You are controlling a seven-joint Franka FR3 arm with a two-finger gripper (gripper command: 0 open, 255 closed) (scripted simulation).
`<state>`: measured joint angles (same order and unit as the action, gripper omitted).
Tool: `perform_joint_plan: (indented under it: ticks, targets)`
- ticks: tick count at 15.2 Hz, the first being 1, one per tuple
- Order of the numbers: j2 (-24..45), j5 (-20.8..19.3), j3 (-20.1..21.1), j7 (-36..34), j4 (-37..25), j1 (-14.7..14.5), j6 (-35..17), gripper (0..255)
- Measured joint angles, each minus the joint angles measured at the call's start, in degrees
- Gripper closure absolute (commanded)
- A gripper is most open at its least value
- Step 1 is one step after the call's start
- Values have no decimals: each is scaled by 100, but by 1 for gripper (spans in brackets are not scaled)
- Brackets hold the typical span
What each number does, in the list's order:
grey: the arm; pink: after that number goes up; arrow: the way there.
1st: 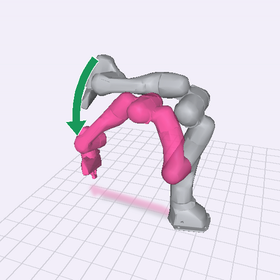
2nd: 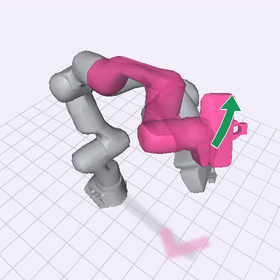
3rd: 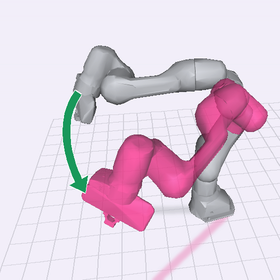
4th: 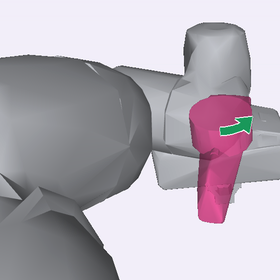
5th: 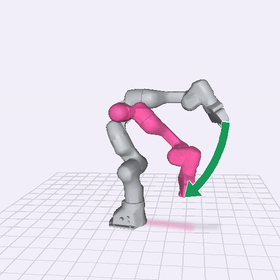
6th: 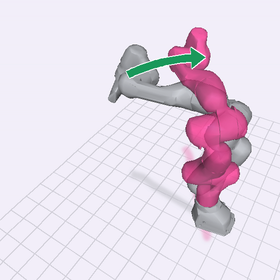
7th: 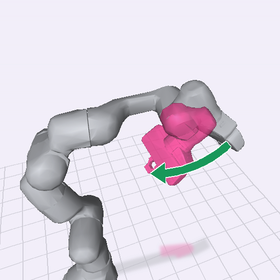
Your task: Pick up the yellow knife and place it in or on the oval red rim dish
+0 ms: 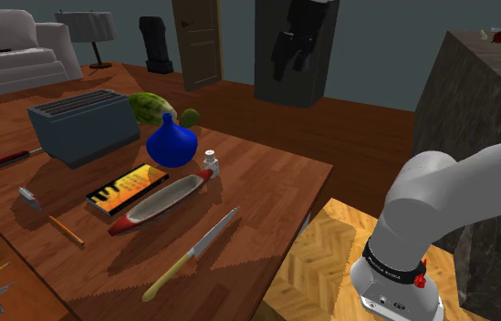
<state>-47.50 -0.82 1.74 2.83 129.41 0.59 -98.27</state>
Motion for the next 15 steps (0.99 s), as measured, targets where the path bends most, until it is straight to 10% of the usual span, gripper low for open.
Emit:
perform_joint_plan:
  ticks: [15]
  targets:
    - [-732, 1309, 1946, -3762, 1681, 461, -421, 0]
